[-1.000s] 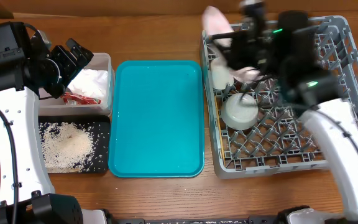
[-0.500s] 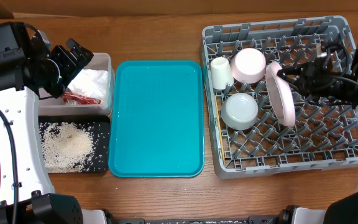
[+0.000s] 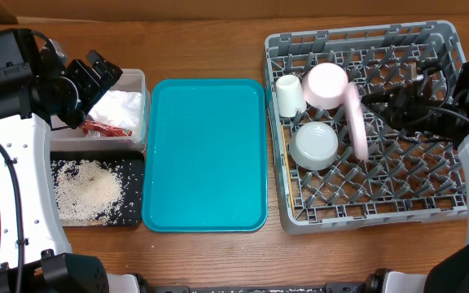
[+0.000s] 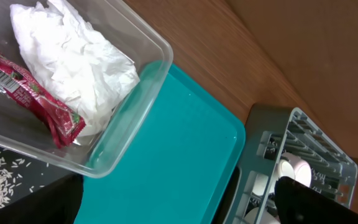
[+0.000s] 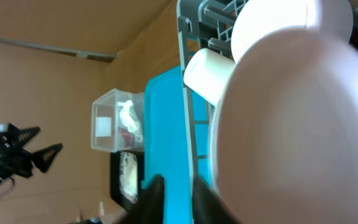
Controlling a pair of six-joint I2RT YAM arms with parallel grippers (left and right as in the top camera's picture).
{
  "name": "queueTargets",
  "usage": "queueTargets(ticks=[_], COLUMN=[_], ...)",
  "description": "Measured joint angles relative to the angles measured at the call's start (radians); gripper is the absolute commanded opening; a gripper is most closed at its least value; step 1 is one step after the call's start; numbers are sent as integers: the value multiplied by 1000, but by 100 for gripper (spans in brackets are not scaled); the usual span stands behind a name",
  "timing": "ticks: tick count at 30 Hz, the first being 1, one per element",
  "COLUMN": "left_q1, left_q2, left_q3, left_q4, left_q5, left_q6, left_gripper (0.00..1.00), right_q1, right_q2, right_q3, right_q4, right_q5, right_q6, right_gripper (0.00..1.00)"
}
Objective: Sort waste into correct bins and load items into the dishwasher
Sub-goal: 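Stand the plate upright in the rack and open the right gripper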
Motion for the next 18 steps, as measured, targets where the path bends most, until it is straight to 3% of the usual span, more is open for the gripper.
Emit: queueTargets(ticks=[5,9,18], left_q1=[0,0,0], left_q2=[0,0,0], left_q3=[0,0,0], left_q4=[0,0,0], left_q5=[0,0,0], left_q6=[0,0,0], left_gripper=[100,100,100], right_q1=[0,0,65], right_q2=[16,17,14], right_q3=[0,1,106], right_q4=[18,67,69], right_q5=[14,88,447], right_q6=[-2,-7,-37], right_gripper=[36,50,55])
